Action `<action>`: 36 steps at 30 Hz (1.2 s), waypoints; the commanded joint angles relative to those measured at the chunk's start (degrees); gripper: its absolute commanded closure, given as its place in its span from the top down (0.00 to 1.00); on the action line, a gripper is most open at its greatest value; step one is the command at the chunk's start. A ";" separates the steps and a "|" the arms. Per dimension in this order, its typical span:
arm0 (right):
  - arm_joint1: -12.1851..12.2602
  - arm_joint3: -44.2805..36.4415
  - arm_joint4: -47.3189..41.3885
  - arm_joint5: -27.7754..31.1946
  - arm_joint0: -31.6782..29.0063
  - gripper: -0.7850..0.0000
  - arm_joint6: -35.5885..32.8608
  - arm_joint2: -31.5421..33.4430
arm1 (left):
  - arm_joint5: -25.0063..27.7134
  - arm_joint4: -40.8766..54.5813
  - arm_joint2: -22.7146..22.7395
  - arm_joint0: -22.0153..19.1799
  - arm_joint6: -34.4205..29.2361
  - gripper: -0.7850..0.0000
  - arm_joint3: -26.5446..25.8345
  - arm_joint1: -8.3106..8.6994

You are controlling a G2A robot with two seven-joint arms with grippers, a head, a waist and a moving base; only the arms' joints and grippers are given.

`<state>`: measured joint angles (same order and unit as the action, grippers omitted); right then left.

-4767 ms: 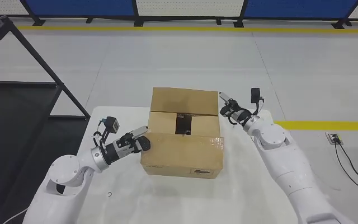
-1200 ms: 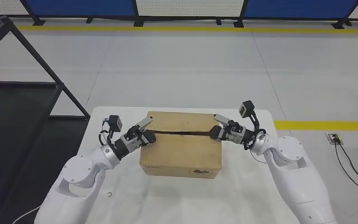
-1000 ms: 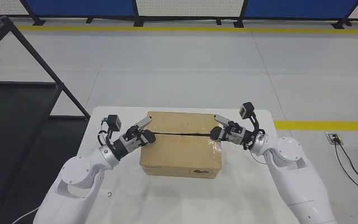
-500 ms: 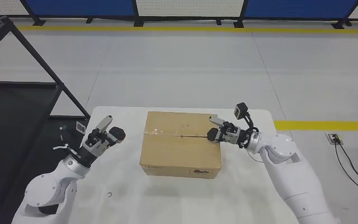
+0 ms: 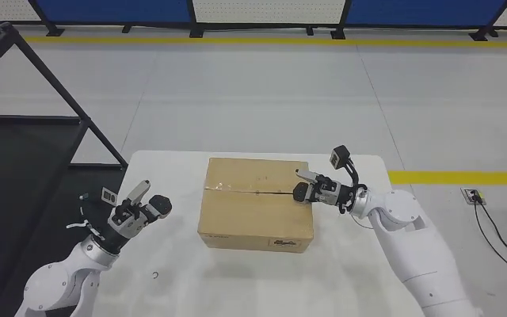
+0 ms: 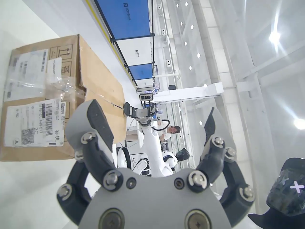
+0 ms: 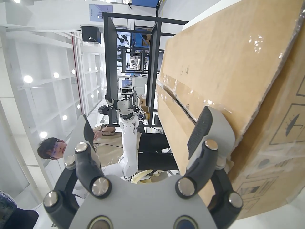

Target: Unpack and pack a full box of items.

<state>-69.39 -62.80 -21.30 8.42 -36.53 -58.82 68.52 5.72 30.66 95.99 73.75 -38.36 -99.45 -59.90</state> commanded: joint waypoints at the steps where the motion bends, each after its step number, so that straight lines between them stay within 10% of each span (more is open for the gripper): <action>1: 0.00 0.00 0.01 -0.02 0.01 1.00 0.02 0.00 | 0.00 0.00 0.00 0.00 -0.03 1.00 0.00 0.00; 36: 0.00 0.00 0.01 -0.02 0.01 1.00 0.02 0.00 | -11.73 -1.03 -7.58 1.94 18.54 1.00 4.49 -1.88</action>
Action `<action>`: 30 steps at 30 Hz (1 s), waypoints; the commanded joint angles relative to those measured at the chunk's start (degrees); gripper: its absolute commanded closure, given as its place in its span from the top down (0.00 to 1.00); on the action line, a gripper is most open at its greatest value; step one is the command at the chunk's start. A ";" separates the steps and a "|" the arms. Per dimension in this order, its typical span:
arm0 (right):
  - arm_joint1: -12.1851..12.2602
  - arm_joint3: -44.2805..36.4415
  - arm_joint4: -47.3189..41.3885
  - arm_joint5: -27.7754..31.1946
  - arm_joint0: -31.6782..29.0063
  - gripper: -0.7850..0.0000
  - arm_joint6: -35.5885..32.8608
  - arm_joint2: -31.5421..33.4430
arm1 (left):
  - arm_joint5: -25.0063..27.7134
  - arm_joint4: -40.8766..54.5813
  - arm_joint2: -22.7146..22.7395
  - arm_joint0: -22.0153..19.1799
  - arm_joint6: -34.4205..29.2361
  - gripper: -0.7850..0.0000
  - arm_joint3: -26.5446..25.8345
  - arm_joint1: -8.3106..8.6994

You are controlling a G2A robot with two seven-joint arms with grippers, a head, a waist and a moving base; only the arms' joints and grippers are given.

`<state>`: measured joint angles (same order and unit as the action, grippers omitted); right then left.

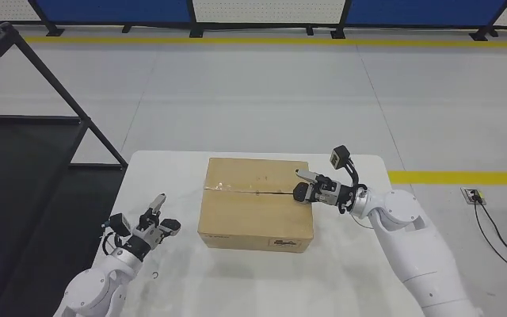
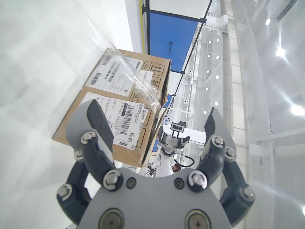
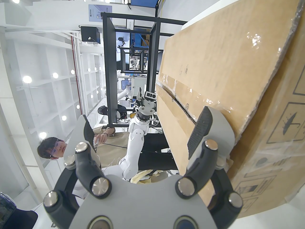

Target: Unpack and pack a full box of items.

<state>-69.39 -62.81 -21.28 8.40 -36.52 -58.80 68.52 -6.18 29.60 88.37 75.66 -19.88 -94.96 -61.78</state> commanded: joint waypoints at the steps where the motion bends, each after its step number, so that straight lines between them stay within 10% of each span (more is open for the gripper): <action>1: 0.00 0.00 0.00 0.00 0.00 1.00 0.00 0.00 | 0.16 0.02 0.03 0.03 0.06 1.00 0.00 0.00; 30: 0.00 0.00 0.00 0.00 0.00 1.00 0.00 0.00 | -1.27 2.63 -10.31 -16.00 11.88 1.00 14.97 -3.63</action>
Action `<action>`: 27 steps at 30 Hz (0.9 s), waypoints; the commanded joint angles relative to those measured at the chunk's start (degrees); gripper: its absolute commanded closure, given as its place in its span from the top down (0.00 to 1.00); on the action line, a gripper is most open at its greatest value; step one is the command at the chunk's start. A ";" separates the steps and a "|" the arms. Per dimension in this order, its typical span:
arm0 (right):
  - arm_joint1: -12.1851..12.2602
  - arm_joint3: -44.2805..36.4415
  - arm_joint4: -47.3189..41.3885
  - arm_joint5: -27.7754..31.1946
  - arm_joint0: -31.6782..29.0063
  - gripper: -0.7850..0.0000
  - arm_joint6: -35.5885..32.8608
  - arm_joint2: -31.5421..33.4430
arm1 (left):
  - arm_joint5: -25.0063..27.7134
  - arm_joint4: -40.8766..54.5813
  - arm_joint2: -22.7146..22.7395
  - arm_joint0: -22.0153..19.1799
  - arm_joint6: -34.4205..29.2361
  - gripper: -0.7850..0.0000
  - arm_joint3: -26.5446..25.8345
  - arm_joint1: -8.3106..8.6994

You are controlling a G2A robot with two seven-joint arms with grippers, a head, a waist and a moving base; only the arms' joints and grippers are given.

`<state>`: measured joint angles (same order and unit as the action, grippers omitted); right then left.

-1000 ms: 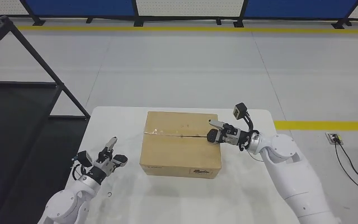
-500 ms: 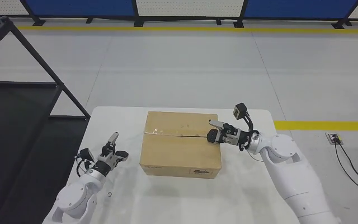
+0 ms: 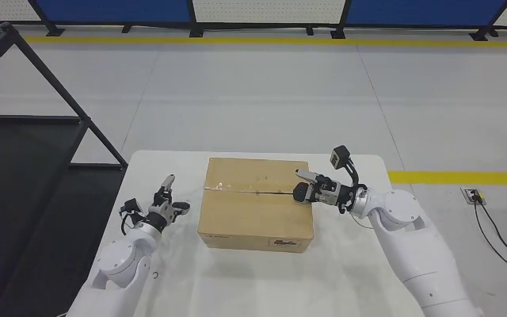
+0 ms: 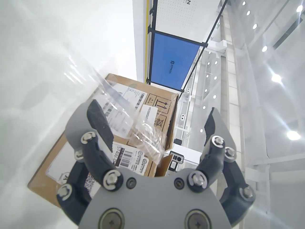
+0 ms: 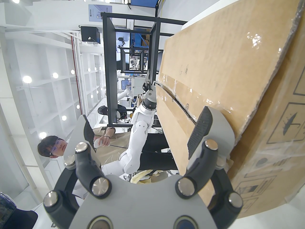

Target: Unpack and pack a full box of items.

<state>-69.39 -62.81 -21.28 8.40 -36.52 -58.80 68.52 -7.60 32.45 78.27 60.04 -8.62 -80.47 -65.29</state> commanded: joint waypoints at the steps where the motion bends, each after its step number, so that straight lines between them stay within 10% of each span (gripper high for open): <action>1: 0.00 0.00 0.00 0.00 0.00 1.00 0.00 0.00 | 0.25 -0.44 -0.53 -0.73 1.09 1.00 0.92 -0.24; 27: 0.00 0.00 0.00 0.00 0.00 1.00 0.00 0.00 | 7.47 3.98 -1.99 -6.10 3.67 1.00 10.13 -2.96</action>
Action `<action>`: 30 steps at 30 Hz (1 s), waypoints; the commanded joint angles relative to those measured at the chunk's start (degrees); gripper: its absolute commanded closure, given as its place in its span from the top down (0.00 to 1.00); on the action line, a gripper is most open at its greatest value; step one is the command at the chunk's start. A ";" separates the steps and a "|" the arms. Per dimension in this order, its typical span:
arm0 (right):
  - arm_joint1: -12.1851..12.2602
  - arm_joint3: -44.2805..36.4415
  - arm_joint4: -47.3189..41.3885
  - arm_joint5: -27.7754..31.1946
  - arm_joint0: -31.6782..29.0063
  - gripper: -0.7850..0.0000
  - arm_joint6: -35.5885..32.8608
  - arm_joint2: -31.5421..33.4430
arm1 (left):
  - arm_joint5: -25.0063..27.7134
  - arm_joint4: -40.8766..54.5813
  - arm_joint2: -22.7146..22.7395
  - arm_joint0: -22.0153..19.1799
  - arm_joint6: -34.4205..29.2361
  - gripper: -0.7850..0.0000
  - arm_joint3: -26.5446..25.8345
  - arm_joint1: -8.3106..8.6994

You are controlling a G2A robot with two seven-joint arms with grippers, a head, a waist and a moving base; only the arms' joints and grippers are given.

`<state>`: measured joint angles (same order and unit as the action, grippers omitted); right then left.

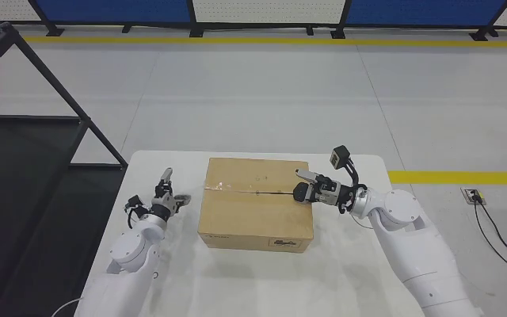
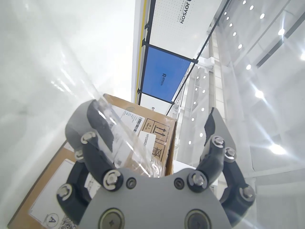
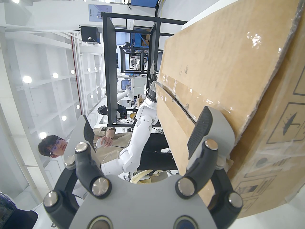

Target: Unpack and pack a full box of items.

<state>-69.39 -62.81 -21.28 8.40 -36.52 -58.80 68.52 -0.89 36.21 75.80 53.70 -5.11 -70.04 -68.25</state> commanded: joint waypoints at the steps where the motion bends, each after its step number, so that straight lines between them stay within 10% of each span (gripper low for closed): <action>1: 0.00 0.00 0.00 0.00 0.00 1.00 0.00 0.00 | 1.28 0.76 1.11 0.52 0.48 1.00 -0.62 -0.01; 30: 0.00 0.00 0.00 0.00 0.00 1.00 0.00 0.00 | 8.92 -1.13 10.61 10.17 2.82 1.00 -20.54 0.04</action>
<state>-69.39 -62.81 -21.28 8.40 -36.52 -58.80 68.52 8.01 35.21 86.23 63.80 -2.34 -90.16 -68.18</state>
